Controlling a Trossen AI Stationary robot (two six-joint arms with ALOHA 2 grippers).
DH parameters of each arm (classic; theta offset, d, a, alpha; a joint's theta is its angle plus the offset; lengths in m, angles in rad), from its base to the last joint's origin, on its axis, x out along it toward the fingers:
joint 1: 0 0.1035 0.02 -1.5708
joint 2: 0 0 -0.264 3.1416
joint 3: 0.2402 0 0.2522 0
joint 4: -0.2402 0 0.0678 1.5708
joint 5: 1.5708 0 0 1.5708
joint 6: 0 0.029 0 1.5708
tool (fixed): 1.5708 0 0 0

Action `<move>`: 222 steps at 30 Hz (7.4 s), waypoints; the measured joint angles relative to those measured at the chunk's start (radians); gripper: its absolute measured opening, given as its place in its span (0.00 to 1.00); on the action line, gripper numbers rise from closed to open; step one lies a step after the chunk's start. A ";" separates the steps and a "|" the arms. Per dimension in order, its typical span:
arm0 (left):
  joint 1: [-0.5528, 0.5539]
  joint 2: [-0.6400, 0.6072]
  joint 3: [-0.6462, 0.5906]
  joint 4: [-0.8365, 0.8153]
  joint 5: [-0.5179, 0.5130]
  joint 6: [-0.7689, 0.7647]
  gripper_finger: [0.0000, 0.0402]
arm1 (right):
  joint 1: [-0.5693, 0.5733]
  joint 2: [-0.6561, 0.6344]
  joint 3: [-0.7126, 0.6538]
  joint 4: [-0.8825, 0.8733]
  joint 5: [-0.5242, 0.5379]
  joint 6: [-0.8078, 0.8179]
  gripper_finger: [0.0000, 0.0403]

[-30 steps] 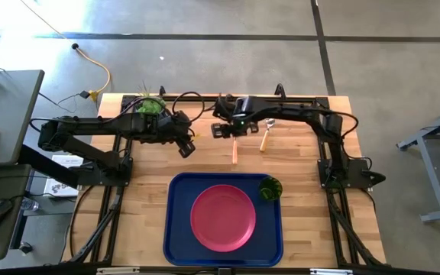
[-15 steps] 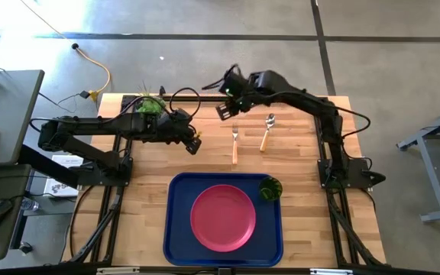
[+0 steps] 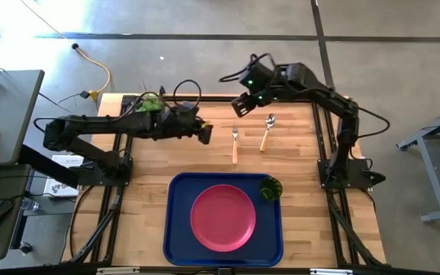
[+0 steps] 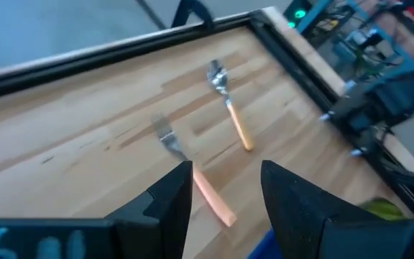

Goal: Pick and place plate/cup/fork/spoon on tray
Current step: Put the yellow fork on the blue tray to the left side of the pink plate

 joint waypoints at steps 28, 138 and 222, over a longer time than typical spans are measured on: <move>0.092 0.519 0.297 -0.064 0.282 -0.048 0.38 | 0.000 -0.048 -0.003 -0.101 0.081 -0.051 0.35; 0.027 0.800 0.412 -0.196 0.262 0.027 0.10 | 0.001 -0.047 -0.004 -0.100 0.088 -0.128 0.35; -0.862 0.445 0.125 -0.662 -0.140 -1.530 0.10 | 0.003 -0.047 -0.002 -0.096 0.016 -0.014 0.35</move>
